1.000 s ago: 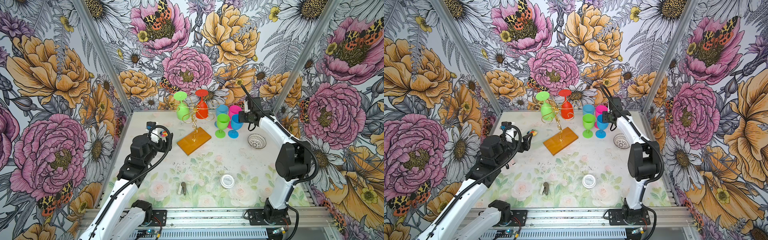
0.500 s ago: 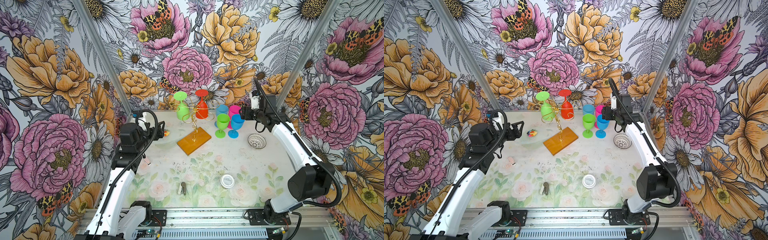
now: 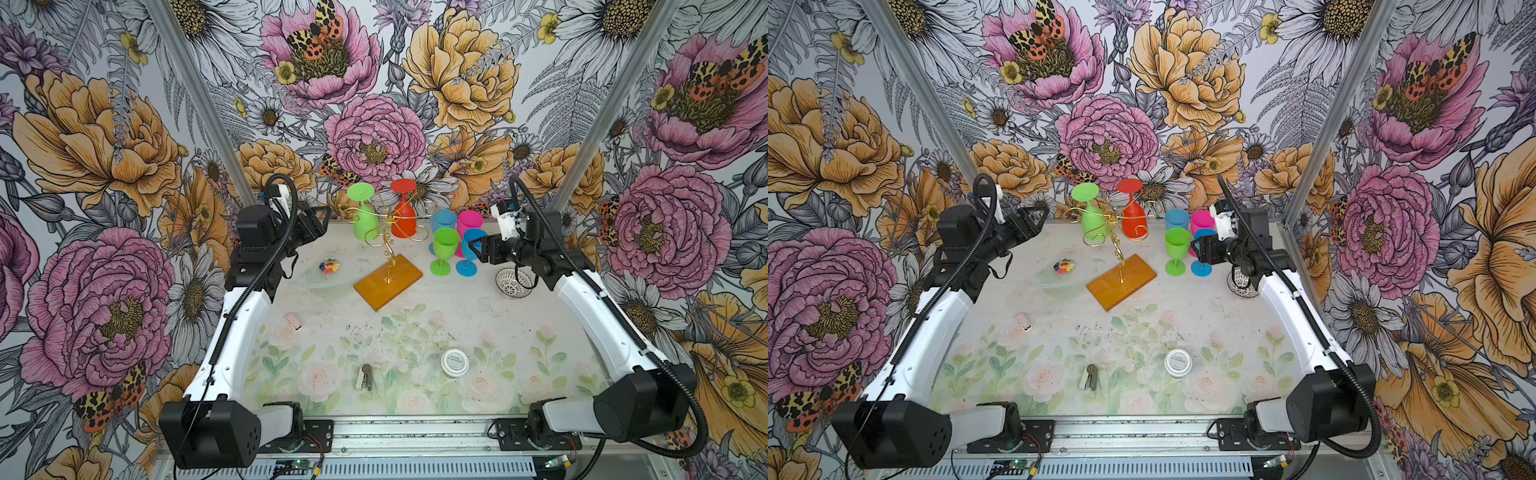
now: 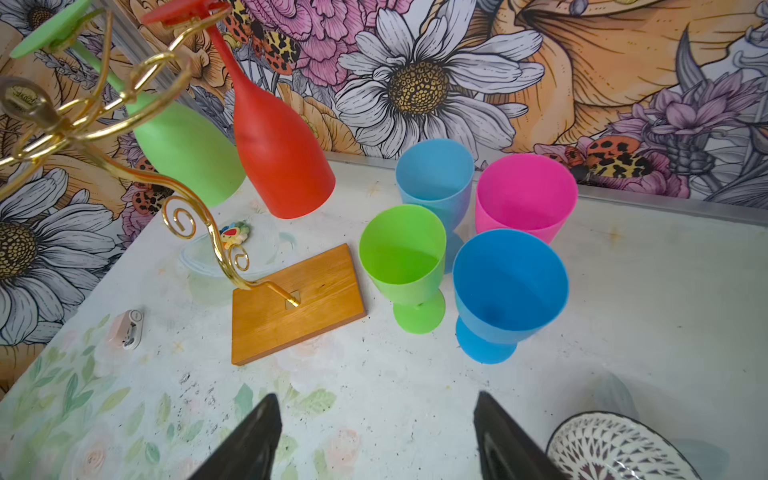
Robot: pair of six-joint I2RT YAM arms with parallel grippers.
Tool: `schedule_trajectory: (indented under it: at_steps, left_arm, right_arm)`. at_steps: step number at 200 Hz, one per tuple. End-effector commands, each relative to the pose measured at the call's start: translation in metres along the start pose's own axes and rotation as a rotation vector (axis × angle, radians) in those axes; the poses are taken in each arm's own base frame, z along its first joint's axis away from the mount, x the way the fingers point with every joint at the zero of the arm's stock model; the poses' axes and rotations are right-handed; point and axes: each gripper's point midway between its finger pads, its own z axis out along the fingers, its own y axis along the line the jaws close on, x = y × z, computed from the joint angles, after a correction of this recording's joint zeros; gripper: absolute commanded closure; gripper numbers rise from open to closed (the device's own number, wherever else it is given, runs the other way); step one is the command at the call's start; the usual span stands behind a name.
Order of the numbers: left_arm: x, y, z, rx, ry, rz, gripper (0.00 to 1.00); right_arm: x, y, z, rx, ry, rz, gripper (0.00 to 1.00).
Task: Take the wine glass off the wine glass rack
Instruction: 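Raise the right gripper while the left gripper reaches the green glass foot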
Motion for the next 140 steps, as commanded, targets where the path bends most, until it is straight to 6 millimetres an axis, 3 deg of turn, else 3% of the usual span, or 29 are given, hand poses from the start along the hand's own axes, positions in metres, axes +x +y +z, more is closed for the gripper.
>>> schedule_trajectory:
  at_steps: [1,96,140]
  left_arm:
    - [-0.011,-0.012,0.010,0.077,0.021,-0.091,0.31]
    - [-0.021,-0.010,0.059,0.135,0.116,-0.249,0.51]
    - [-0.013,-0.014,0.078,0.148,0.179,-0.257,0.52]
  right_arm:
    - [-0.009,0.017,-0.012,-0.050,-0.062,-0.055,0.26]
    - [0.002,0.028,-0.023,-0.070,-0.085,-0.061,0.26]
    - [0.005,0.031,-0.029,-0.069,-0.097,-0.066,0.26]
